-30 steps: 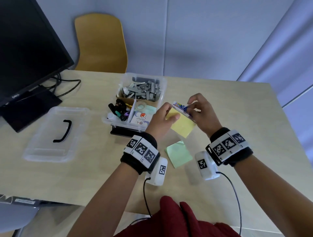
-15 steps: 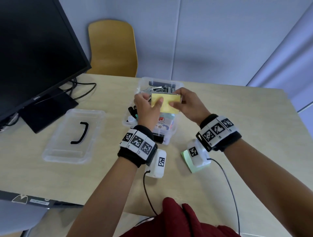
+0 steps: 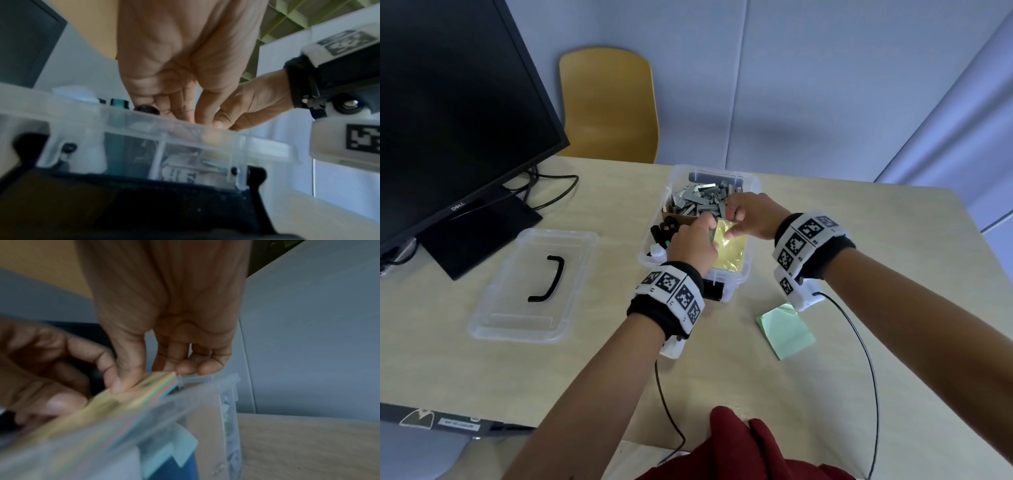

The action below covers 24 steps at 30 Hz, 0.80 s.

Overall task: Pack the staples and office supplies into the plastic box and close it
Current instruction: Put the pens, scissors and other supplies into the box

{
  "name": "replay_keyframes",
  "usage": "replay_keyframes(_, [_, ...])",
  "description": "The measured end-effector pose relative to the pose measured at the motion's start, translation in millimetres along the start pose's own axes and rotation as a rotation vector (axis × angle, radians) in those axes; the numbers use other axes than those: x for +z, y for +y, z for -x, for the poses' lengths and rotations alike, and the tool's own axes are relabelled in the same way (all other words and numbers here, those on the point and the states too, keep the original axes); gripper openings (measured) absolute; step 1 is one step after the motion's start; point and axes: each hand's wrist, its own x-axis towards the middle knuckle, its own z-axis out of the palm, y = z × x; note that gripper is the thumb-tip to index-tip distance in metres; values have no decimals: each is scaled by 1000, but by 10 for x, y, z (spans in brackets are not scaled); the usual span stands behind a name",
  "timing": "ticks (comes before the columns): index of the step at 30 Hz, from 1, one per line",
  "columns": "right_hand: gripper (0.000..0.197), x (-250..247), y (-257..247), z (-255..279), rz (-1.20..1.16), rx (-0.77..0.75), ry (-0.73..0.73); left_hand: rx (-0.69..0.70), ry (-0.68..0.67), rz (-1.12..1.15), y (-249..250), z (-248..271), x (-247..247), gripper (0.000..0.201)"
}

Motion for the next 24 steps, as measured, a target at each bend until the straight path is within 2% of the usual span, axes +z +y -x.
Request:
replay_keyframes(3, [17, 118, 93, 12, 23, -27, 73, 7, -26, -45, 13, -5, -4, 42])
replay_keyframes(6, [6, 238, 236, 56, 42, -49, 139, -15, -76, -58, 8, -3, -16, 44])
replay_keyframes(8, [7, 273, 294, 101, 8, -52, 181, -7, -112, -96, 22, -8, -12, 46])
replay_keyframes(11, [13, 317, 344, 198, -110, -93, 349, 53, -155, -170, 58, -15, -14, 49])
replay_keyframes(13, [22, 369, 402, 287, -217, -65, 459, 84, -168, -200, 69, -23, -24, 45])
replay_keyframes(15, [29, 446, 486, 379, -270, -10, 475, 95, -170, -201, 76, -22, -17, 40])
replay_keyframes(18, [34, 582, 568, 478, -271, 43, 378, 78, -140, -178, 65, -6, 31, 48])
replay_keyframes(20, [36, 655, 616, 535, -240, 76, 254, 46, -104, -133, 56, 16, 94, 55])
replay_keyframes(24, [42, 769, 772, 723, -6, 175, -209, 28, -3, -194, 82, 112, 272, 50])
